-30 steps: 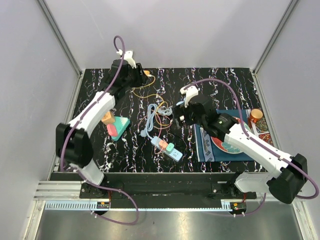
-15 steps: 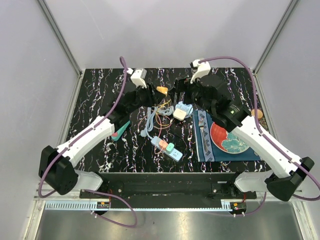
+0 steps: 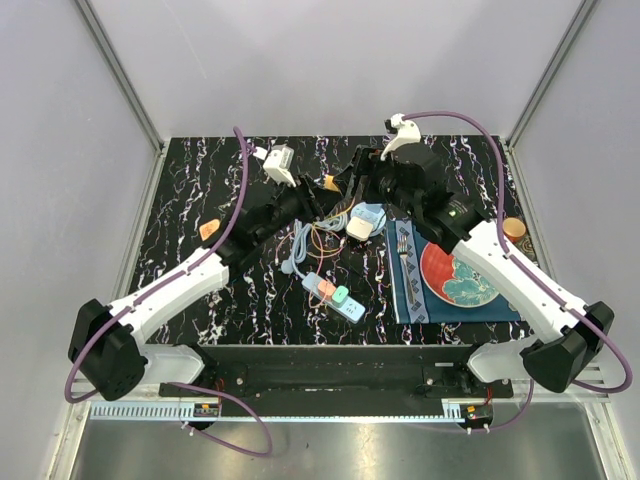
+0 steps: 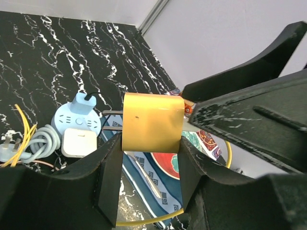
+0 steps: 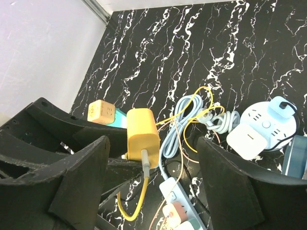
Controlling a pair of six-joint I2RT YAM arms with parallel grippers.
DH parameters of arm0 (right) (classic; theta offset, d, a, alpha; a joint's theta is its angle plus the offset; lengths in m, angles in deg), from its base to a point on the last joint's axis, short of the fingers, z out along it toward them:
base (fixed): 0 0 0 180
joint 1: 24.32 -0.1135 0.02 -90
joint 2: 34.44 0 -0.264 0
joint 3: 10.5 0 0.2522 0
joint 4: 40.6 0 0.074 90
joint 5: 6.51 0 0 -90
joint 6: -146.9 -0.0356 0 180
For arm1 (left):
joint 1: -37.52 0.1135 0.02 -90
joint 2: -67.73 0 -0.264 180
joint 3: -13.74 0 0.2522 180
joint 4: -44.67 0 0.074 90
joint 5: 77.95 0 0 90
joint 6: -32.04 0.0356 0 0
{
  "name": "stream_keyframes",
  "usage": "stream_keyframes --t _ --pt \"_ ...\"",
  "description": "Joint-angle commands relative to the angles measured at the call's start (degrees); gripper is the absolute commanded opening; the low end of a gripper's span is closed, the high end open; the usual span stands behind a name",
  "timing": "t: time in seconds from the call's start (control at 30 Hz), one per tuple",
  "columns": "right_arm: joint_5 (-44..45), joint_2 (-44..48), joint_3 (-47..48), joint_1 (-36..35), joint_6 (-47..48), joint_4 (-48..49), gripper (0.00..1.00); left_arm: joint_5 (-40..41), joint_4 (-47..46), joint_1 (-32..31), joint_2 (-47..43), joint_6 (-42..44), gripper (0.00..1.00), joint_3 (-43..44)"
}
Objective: Insert the plug
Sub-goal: Pick up the plug from the center of the board.
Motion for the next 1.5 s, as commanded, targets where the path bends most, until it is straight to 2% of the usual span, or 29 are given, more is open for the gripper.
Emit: stream_keyframes --t 0.0,0.23,0.33,0.47,0.53,0.6,0.67,0.73,0.83,0.9,0.93,1.1,1.2,1.27,1.47 --pt "-2.6 -0.3 -0.7 0.6 -2.6 4.0 0.77 1.3 -8.4 -0.8 -0.7 -1.6 0.16 0.3" --pt "-5.5 -1.0 -2.9 0.9 -4.1 4.9 0.69 1.9 -9.7 -0.9 -0.3 -2.1 0.16 0.5" --pt "-6.3 -1.3 -3.3 1.1 -4.6 5.2 0.61 1.8 -10.3 -0.9 0.0 -2.4 0.16 0.5" --pt "-8.1 -2.0 -3.6 1.3 -5.3 5.5 0.47 1.7 -11.1 -1.0 0.1 -2.2 0.18 0.1" --pt "-9.0 -2.1 -3.6 1.6 -5.2 5.5 0.36 1.7 -10.9 -0.9 0.2 -1.8 0.2 0.1" --pt "-9.3 -2.0 -3.5 1.6 -4.9 5.5 0.28 1.7 -9.7 -1.0 0.2 -0.8 0.27 0.3" --pt "-9.1 -1.9 -3.5 1.9 -3.5 5.5 0.12 1.8 -8.7 -0.9 -0.1 0.5 0.31 0.4" --pt "-7.8 -2.0 -3.0 2.3 -1.2 5.0 0.0 2.1 -6.7 -0.9 -0.5 1.8 0.41 0.5" --pt "-4.3 -1.9 -1.7 3.1 2.1 3.7 0.0 2.8 -2.4 -0.9 -1.7 5.5 0.55 1.1" --pt "-2.1 -1.7 -0.9 3.8 4.2 3.3 0.0 3.4 1.2 -0.9 -2.8 9.0 0.6 1.3" --pt "0.4 -1.5 -0.5 4.0 5.8 3.0 0.0 3.7 2.6 -1.0 -3.3 10.0 0.69 1.3" --pt "11.0 0.4 2.6 5.1 11.9 2.0 0.0 5.5 10.6 -0.9 -7.7 16.2 0.87 0.1" --pt "14.0 1.6 3.1 5.2 15.9 0.6 0.0 8.1 14.4 -0.9 -9.9 19.1 0.91 -1.0" --pt "13.1 2.3 2.8 5.2 18.5 -2.0 0.0 8.9 17.9 -0.8 -10.7 21.3 0.92 -0.7" --pt "1.5 3.8 1.5 5.3 22.0 -14.4 0.0 11.4 25.8 -0.2 -11.8 25.3 0.93 1.2"
